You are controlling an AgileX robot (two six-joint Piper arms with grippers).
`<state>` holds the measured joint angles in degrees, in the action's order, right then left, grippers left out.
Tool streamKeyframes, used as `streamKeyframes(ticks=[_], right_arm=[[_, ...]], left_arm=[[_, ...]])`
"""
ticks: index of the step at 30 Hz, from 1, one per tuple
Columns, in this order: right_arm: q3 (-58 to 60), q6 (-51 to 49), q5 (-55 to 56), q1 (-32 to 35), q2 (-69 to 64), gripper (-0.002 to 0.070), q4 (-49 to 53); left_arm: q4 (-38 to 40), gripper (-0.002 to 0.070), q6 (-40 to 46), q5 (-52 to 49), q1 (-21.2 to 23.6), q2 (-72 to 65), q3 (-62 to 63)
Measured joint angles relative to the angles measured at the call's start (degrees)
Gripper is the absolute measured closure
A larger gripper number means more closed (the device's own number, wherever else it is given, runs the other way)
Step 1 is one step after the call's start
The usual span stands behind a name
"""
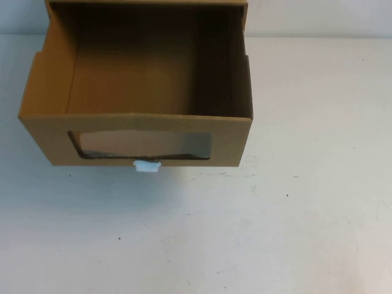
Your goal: Close the shoe box
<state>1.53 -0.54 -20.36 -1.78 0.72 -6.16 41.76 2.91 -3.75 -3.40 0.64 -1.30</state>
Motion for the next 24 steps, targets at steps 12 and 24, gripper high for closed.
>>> streamKeyframes(ticks=[12,24], right_arm=[[0.0,0.0,0.0,0.0,0.04,0.0689,-0.04],[0.0,0.0,0.0,0.0,0.04,0.0689,-0.13]], left_arm=[[-5.51,0.068,16.75,-26.63,0.0,-30.08,35.79],[-0.46,0.068,35.32,-41.96,0.0,-72.12,81.79]])
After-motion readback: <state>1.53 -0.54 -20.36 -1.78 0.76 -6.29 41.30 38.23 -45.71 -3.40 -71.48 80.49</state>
